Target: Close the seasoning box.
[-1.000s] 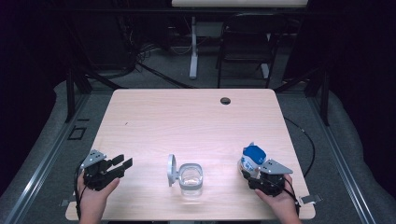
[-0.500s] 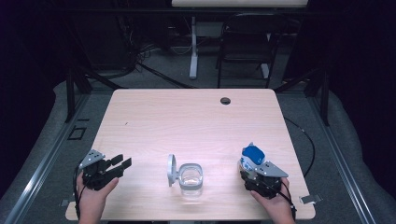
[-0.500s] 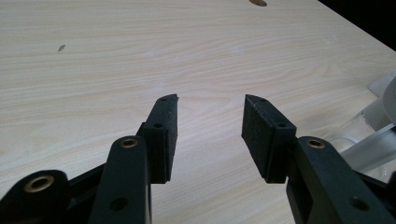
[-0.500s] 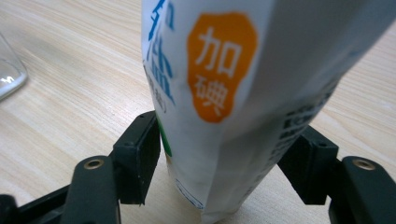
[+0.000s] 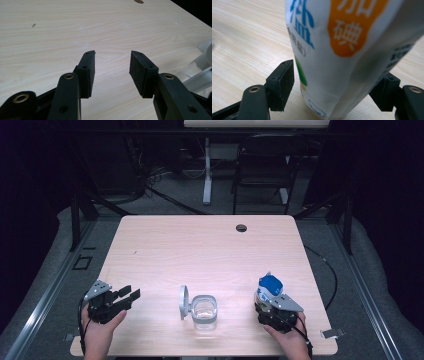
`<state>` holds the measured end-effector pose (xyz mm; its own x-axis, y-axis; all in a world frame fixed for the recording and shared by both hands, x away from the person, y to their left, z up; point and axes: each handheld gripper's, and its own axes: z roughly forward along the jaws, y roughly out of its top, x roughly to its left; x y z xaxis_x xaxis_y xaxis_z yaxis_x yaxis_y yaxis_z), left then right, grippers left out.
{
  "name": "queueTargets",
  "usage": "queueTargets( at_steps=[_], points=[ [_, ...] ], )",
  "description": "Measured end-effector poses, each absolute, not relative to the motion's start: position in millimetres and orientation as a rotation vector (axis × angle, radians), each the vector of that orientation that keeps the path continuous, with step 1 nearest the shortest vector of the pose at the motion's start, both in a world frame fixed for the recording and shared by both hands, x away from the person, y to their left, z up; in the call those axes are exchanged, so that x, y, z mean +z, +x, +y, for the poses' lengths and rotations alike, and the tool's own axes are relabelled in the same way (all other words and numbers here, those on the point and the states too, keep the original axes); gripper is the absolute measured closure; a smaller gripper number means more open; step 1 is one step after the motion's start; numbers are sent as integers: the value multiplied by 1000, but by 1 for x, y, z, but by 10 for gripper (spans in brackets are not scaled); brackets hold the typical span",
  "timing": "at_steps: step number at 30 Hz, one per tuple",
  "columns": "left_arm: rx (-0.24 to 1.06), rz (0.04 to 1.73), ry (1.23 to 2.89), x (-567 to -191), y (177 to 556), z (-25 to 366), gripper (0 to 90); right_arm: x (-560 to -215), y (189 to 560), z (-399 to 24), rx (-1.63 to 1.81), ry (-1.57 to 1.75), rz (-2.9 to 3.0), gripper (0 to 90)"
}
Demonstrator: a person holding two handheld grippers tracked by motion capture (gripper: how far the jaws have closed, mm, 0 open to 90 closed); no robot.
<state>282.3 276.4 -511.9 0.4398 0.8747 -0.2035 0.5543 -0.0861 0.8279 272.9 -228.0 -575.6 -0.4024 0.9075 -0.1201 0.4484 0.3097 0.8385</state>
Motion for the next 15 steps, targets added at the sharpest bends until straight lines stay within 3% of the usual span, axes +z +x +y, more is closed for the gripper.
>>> queueTargets(
  at_steps=[15],
  points=[
    [431, 1235, 1759, -513, 283, 277, 560, -578, 276, -224, 982, 1249, 1946, 323]
  ],
)
